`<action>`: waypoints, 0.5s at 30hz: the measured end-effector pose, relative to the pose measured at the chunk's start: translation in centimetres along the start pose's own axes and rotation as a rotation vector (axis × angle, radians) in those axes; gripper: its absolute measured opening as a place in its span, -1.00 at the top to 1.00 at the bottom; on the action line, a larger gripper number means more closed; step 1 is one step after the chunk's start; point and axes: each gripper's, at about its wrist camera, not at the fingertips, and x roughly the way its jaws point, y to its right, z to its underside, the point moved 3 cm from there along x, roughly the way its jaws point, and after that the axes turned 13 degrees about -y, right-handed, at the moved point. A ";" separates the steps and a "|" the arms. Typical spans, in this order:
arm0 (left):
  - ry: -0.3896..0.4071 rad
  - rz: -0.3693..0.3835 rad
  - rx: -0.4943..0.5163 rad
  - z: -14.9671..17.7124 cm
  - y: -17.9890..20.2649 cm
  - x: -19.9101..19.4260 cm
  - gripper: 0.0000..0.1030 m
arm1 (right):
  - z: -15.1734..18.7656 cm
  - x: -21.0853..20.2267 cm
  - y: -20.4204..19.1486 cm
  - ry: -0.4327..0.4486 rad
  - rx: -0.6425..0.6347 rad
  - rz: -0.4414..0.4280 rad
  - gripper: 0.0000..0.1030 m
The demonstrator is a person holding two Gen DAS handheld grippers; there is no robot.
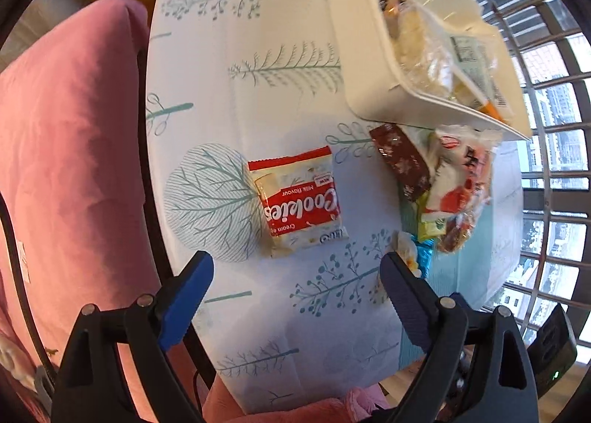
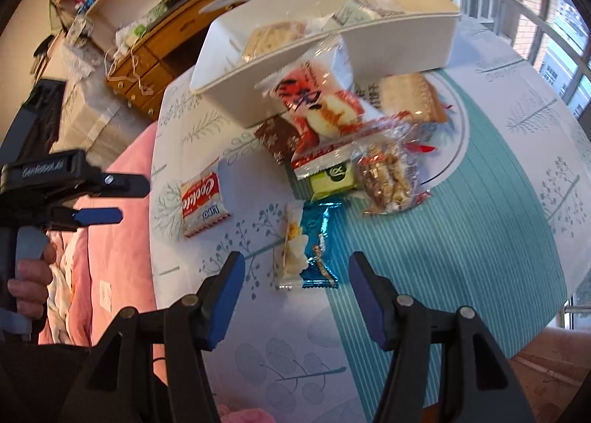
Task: Organize snacks
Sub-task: 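Withdraw both open tools from the basket toward the remaining snacks, then grasp red Cookies pack with left tool while right tool grasps blue-wrapped candy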
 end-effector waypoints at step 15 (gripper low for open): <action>-0.082 -0.015 -0.192 -3.4 0.0 5.4 -0.77 | -1.8 4.6 0.7 -0.213 -0.104 0.020 -0.14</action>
